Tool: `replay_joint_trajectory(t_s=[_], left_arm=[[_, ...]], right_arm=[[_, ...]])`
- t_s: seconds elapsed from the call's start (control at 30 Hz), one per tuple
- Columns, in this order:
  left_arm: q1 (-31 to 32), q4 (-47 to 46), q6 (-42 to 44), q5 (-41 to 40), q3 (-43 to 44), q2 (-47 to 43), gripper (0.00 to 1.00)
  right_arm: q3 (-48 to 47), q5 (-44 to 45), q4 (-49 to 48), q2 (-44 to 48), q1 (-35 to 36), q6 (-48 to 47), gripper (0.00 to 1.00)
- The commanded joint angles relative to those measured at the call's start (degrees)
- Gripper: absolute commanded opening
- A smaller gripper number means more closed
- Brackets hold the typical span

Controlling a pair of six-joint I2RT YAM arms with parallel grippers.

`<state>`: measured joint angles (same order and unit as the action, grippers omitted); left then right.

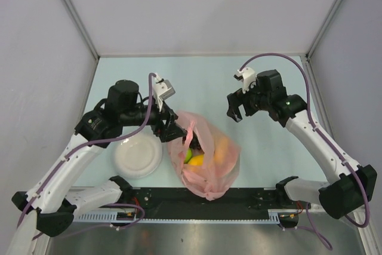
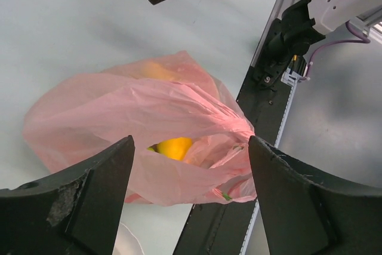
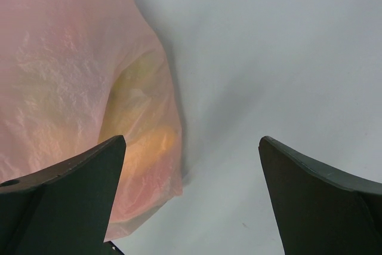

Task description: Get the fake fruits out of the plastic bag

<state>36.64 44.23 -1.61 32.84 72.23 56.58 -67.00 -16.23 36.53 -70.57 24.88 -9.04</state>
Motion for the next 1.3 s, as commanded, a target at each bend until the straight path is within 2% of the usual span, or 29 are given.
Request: replay_joint_trajectory(t_s=[0.0,0.1,0.13,0.17,0.47,0.63,0.77,0.83,0.87,0.9,0.93,1.03,1.2,1.27], left_arm=[[0.36,1.65,0.11,-0.32,4.76,0.37,0.81],[0.80,3.05,1.52,2.48,6.61,1.86,0.67],[0.80,3.49,1.43,4.49,7.05,1.96,0.57],[0.97,4.28,3.95,7.99,7.49,2.05,0.55],[3.25,10.00,6.70,8.56,3.55,-0.24,0.59],[4.75,4.56,3.99,6.01,1.87,2.12,0.58],[4.93,0.96,2.14,3.20,4.23,5.20,0.54],[4.84,0.51,1.96,0.58,5.81,6.35,0.37],[4.93,0.33,2.22,-0.92,7.82,7.66,0.24],[4.76,0.25,2.31,-3.81,8.97,8.28,0.00],[4.41,-0.10,3.44,-7.32,11.07,8.98,0.00],[0.46,-1.95,7.39,-9.54,16.69,13.46,0.00],[-9.98,-8.53,6.53,-7.97,28.30,25.57,0.00],[-11.59,-13.34,5.74,-7.62,33.49,28.58,0.00]], right_arm=[[-1.38,-0.73,0.73,1.92,-0.10,-0.81,1.00],[-1.38,-1.43,0.29,1.31,-0.10,-0.19,1.00],[-1.38,-1.52,0.29,1.22,-0.10,-0.10,1.00],[-1.38,-1.79,0.38,0.87,-0.01,-0.02,1.00],[0.47,-4.42,-1.64,1.83,0.16,2.88,1.00],[2.31,-4.34,-2.00,3.24,0.08,3.15,0.99],[2.67,-4.25,-0.94,4.47,-0.62,3.59,1.00],[2.75,-4.34,-0.24,5.17,-0.98,3.76,1.00],[2.67,-4.51,-0.06,5.26,-0.89,3.59,1.00],[2.67,-4.69,0.20,5.26,-0.98,3.33,0.99],[2.67,-4.60,0.38,5.09,-0.98,3.15,1.00],[2.49,-3.20,-0.50,4.13,-0.98,2.89,0.99],[-3.74,-2.32,-2.51,0.52,-1.33,3.06,0.98],[-6.37,-1.79,-3.74,-1.93,-1.24,2.01,0.98]])
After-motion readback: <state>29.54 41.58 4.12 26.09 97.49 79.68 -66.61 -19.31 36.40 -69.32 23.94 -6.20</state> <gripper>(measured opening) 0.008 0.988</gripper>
